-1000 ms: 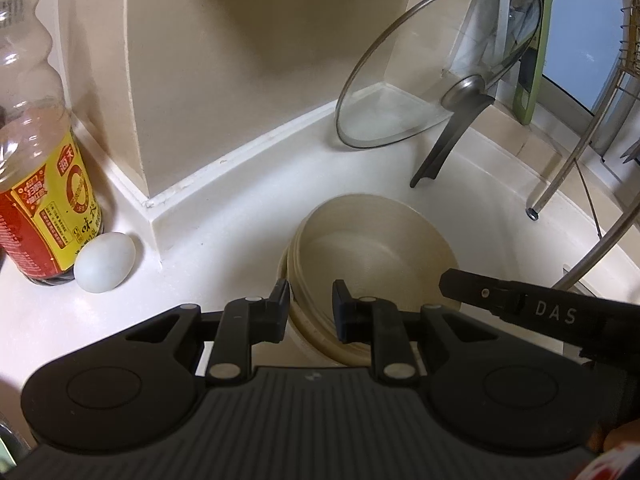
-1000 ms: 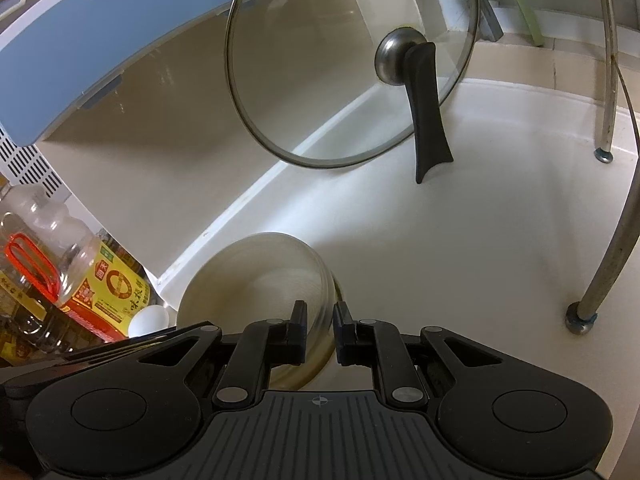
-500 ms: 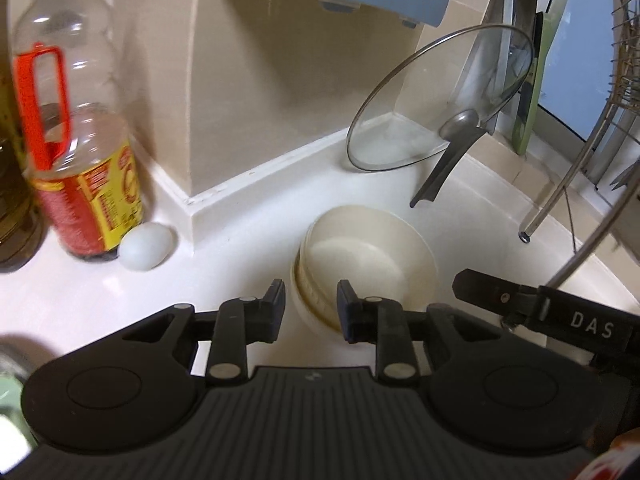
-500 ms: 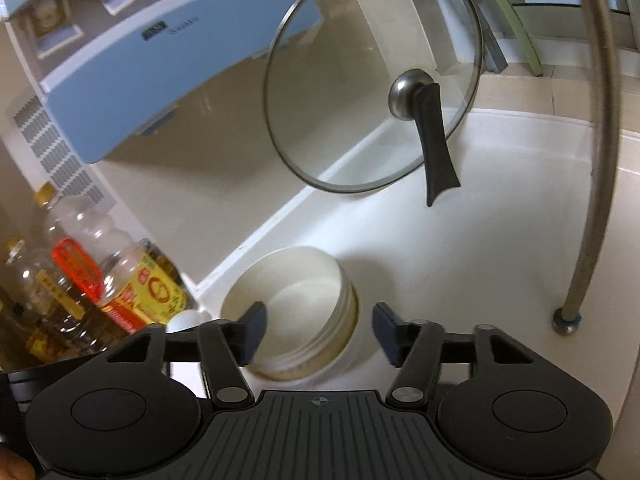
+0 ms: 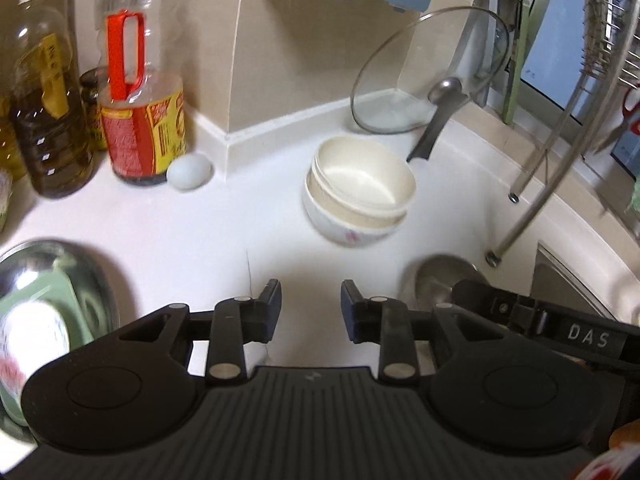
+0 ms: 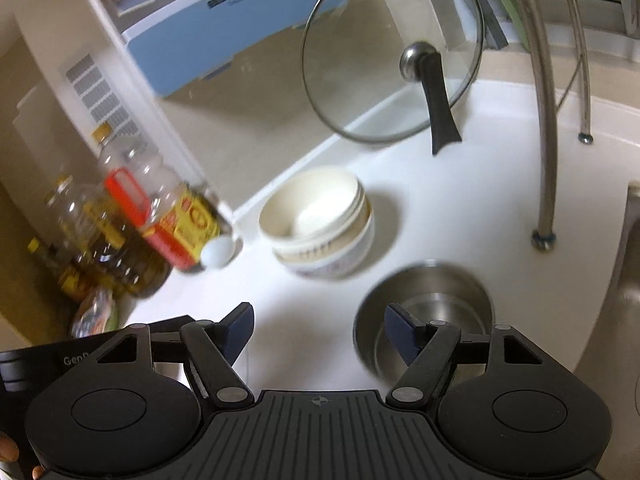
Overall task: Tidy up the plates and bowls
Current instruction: 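Reach both grippers to the small steel pot and grip its rim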
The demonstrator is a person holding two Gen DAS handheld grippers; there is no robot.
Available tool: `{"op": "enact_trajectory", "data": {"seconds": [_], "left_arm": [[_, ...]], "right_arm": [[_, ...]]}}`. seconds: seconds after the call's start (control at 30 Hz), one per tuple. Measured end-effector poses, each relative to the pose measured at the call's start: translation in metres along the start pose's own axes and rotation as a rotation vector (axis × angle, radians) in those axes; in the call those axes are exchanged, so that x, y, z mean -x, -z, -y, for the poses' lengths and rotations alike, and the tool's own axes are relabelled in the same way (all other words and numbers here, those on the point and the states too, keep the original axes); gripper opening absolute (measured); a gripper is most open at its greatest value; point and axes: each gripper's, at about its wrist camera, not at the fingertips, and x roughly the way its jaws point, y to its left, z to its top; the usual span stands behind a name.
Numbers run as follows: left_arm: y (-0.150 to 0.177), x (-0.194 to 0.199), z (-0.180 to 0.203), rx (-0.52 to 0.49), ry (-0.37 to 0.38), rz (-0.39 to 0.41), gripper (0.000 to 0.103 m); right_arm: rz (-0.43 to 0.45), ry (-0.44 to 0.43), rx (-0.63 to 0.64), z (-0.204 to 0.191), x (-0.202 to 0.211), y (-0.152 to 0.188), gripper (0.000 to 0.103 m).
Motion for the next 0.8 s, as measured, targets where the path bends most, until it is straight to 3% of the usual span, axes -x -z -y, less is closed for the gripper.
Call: {"op": "enact_trajectory", "data": {"seconds": [0.8], "left_arm": [[0.115,0.06,0.037,0.012,-0.024,-0.06,0.029]], "right_arm": [[-0.081,0.067,0.092,0.005,0.077,0.098,0.073]]}}
